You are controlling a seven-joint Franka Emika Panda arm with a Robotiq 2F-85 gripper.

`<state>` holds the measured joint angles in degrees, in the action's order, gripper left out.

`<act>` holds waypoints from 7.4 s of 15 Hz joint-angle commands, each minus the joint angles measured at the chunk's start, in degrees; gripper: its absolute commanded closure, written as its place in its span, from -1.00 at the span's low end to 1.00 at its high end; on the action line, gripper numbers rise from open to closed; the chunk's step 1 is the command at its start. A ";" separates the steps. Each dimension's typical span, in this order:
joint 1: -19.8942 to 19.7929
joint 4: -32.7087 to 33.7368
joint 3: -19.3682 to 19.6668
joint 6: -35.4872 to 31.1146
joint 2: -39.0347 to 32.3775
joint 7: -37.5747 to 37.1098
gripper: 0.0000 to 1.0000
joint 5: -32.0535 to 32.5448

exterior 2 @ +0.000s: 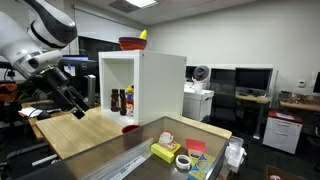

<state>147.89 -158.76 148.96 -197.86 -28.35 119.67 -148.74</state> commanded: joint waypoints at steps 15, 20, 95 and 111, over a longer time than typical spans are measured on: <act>-16.64 2.05 -18.89 0.03 -0.33 -0.05 -1.00 6.10; -18.88 2.59 -22.46 -0.05 -0.28 -0.97 -1.00 5.56; -10.48 -0.74 -0.40 22.97 15.23 -20.30 -1.00 78.94; -13.64 1.36 -0.61 32.35 12.34 -32.05 -1.00 94.90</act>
<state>135.17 -157.53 148.93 -165.83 -16.64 89.06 -55.42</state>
